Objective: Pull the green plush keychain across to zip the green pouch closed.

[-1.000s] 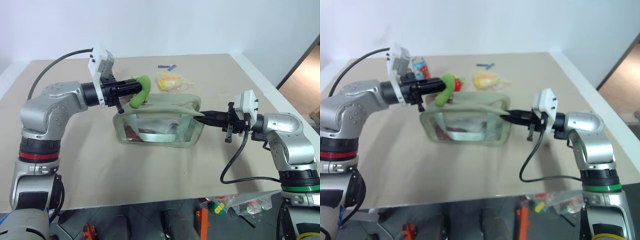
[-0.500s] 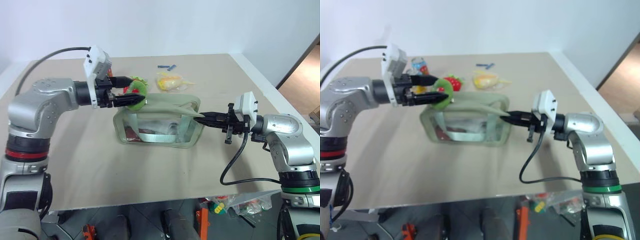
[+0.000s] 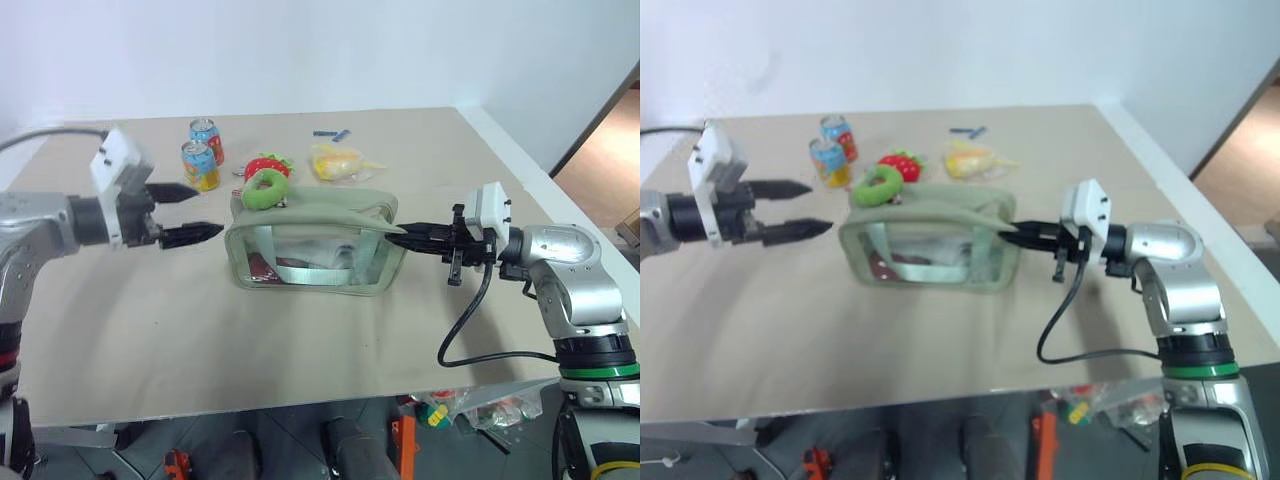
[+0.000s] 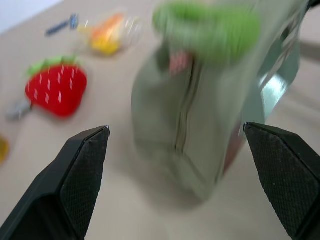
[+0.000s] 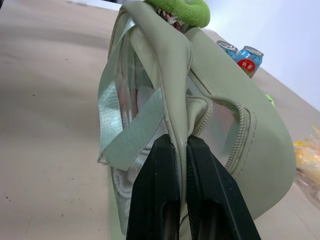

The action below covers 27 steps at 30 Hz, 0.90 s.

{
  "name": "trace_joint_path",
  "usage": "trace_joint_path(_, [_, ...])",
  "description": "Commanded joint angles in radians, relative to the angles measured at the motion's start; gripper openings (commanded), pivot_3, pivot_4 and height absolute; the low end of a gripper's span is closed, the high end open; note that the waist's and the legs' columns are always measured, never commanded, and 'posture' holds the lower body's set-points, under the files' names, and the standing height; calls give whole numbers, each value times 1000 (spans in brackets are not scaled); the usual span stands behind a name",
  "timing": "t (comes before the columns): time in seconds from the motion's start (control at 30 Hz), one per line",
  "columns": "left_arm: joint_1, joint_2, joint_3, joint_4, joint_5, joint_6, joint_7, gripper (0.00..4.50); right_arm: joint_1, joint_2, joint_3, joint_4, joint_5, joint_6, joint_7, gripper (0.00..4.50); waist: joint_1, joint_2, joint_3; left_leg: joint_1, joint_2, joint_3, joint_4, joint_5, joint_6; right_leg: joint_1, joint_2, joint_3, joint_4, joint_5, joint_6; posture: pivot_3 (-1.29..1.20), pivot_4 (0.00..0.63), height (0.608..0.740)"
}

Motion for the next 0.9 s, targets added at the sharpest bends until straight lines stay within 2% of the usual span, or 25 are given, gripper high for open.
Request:
trace_joint_path(0.03, [39,-50,37,-86,-32,-24,49,4448,-25,-3,2,0,-3,-15,12,0,4,0,0,0,0,0,1,0,0,0,0,0,0,0,0,0,150,740])
trace_joint_path(0.17, [66,-114,15,-97,-16,-59,91,4448,-31,-1,6,8,-5,-18,16,0,3,0,0,0,0,0,1,0,0,0,0,0,0,1,1,0,150,740])
trace_joint_path(0.2, [64,-133,8,-93,-12,-70,102,4207,-32,-1,6,9,-5,-19,17,0,3,0,0,1,0,0,1,0,0,0,0,0,0,1,1,0,150,740])
trace_joint_path(0.3, [48,-172,-2,-79,-17,-75,126,3315,-33,-2,7,11,-6,-20,19,0,3,0,0,2,0,0,1,0,0,1,0,1,1,1,1,0,150,740])
trace_joint_path(0.53, [36,-204,-37,-51,-16,-71,132,853,-25,-6,1,1,-6,-16,13,0,3,0,0,2,0,0,1,0,0,1,0,1,1,1,1,0,150,740])
trace_joint_path(0.63, [22,-210,-43,-35,-10,-82,132,21,-18,-21,-2,-19,21,51,18,0,3,0,0,2,0,0,1,0,0,1,0,1,1,1,1,0,150,740])
trace_joint_path(0.67, [19,-211,-45,-32,-8,-84,131,0,-15,-27,-3,-27,31,77,20,730,3,0,0,2,0,0,1,0,0,1,0,1,1,1,1,0,150,740])
trace_joint_path(0.9, [9,-230,-64,-51,-18,-73,128,0,6,-84,-40,-123,131,309,10,3118,5,0,0,1,-1,0,1,0,0,1,0,1,1,1,1,0,150,740])
